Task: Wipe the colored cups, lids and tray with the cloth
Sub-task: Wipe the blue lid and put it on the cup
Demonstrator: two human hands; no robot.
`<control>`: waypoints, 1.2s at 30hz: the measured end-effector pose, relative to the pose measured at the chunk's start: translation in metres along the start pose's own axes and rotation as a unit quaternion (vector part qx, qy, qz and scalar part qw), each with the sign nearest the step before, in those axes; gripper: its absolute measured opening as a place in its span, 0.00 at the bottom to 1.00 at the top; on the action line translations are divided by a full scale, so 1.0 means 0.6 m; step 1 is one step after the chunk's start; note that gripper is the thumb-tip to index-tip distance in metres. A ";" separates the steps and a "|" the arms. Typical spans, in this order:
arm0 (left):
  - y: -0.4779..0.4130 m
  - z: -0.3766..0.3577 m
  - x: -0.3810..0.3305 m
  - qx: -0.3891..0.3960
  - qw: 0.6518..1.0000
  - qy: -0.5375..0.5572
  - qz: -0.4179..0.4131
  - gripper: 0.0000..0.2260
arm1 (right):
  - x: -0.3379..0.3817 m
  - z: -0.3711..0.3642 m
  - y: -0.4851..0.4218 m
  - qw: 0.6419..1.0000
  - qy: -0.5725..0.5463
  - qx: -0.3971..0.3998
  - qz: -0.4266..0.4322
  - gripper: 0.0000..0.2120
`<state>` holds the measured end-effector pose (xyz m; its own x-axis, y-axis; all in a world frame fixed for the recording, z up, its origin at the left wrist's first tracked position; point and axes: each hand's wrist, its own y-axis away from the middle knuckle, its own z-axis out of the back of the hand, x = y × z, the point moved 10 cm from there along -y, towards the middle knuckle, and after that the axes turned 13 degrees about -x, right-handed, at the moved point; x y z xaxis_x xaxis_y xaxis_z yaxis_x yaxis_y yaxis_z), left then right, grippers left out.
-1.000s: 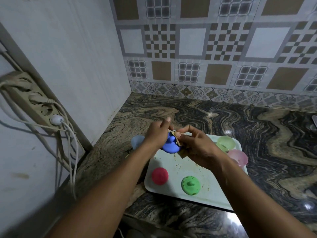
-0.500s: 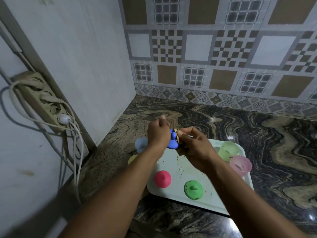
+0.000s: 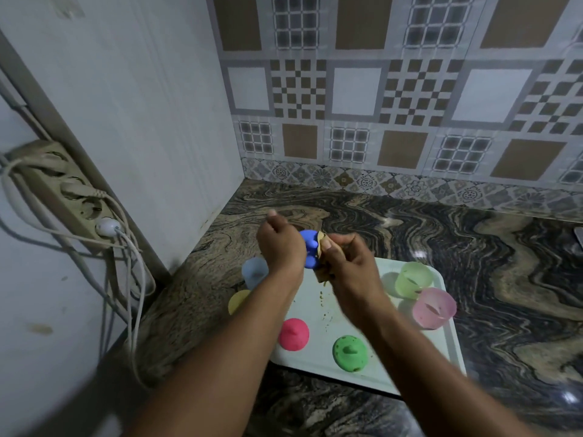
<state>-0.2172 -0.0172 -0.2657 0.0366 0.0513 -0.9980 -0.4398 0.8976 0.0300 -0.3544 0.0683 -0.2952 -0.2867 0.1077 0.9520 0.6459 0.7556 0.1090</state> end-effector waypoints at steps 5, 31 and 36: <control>0.012 -0.010 0.084 0.034 0.987 -0.017 0.156 0.23 | -0.023 0.022 0.006 0.998 0.004 -0.033 -0.046 0.06; 0.004 0.008 0.046 0.033 0.995 -0.015 0.090 0.23 | -0.007 0.003 0.022 0.998 0.016 -0.057 -0.032 0.06; -0.007 -0.028 0.043 0.207 0.967 -0.099 0.114 0.23 | 0.040 -0.017 0.002 0.990 0.063 0.111 -0.067 0.01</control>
<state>-0.2291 -0.0270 -0.2926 0.1701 0.3145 -0.9339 -0.0616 0.9492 0.3085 -0.3533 0.0649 -0.2691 -0.2600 -0.0743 0.9627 0.4326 0.8824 0.1849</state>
